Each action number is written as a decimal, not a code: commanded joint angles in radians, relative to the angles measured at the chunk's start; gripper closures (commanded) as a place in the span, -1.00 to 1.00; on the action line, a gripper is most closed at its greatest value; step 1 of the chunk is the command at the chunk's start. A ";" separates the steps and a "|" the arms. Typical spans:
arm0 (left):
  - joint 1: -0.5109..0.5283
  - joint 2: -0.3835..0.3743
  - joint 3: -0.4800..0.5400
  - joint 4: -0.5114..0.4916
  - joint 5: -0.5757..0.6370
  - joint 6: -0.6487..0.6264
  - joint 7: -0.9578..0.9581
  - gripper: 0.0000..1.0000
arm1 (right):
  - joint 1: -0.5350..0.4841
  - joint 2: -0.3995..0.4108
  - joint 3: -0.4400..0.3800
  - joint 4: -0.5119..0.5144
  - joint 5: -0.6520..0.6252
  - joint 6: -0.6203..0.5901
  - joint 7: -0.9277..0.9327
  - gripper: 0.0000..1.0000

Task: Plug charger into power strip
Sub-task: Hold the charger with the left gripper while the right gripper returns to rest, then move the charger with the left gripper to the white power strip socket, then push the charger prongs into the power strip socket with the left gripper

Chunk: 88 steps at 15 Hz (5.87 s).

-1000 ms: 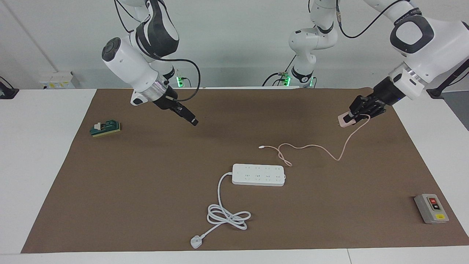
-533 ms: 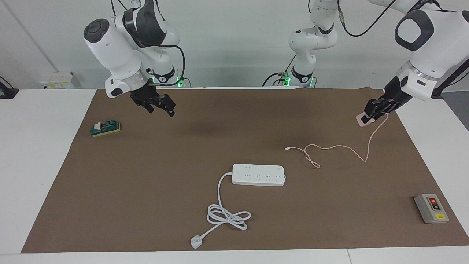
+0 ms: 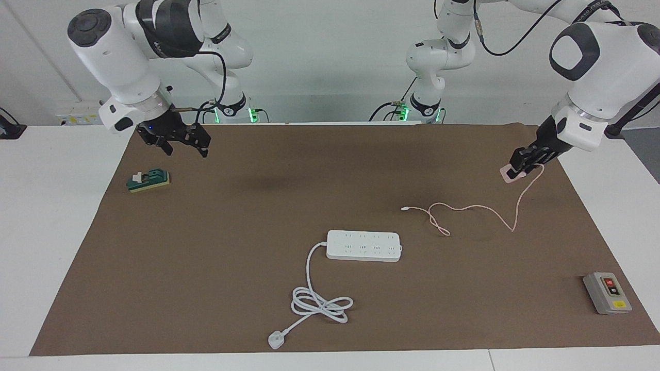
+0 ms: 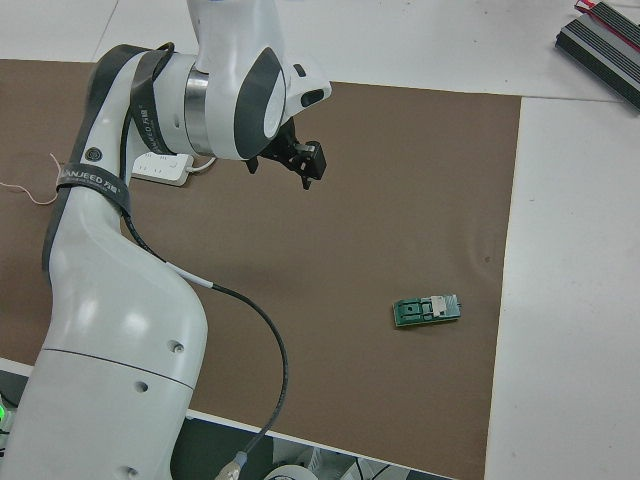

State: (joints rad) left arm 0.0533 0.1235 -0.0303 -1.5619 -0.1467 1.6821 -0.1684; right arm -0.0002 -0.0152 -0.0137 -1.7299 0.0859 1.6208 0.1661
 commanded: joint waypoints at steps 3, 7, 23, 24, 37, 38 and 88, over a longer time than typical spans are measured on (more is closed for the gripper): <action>-0.024 0.021 0.007 0.040 0.026 0.017 -0.029 1.00 | -0.001 0.035 -0.038 0.044 -0.015 -0.019 -0.005 -1.00; -0.024 0.012 0.009 0.052 0.059 0.034 -0.126 1.00 | 0.051 0.043 -0.118 0.110 -0.017 -0.107 -0.010 -1.00; -0.124 0.149 0.033 0.126 0.125 0.065 -0.944 1.00 | 0.042 0.029 -0.117 0.110 -0.014 -0.104 -0.016 -1.00; -0.157 0.189 0.035 0.150 0.159 0.086 -1.029 1.00 | 0.034 0.029 -0.118 0.113 -0.015 -0.096 -0.026 -1.00; -0.464 0.521 0.039 0.449 0.296 -0.008 -1.599 1.00 | 0.031 0.014 -0.147 0.098 -0.015 -0.051 -0.220 -1.00; -0.474 0.539 0.036 0.474 0.294 -0.015 -1.611 1.00 | 0.031 0.014 -0.147 0.098 -0.015 -0.053 -0.218 -1.00; -0.561 0.610 0.036 0.396 0.331 -0.001 -1.755 1.00 | 0.032 0.012 -0.147 0.096 -0.015 -0.053 -0.218 -1.00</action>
State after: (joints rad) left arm -0.4939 0.7246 -0.0081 -1.1599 0.1718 1.6569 -1.9150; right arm 0.0360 0.0091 -0.1656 -1.6273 0.0854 1.5734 -0.0298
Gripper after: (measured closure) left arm 0.678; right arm 0.000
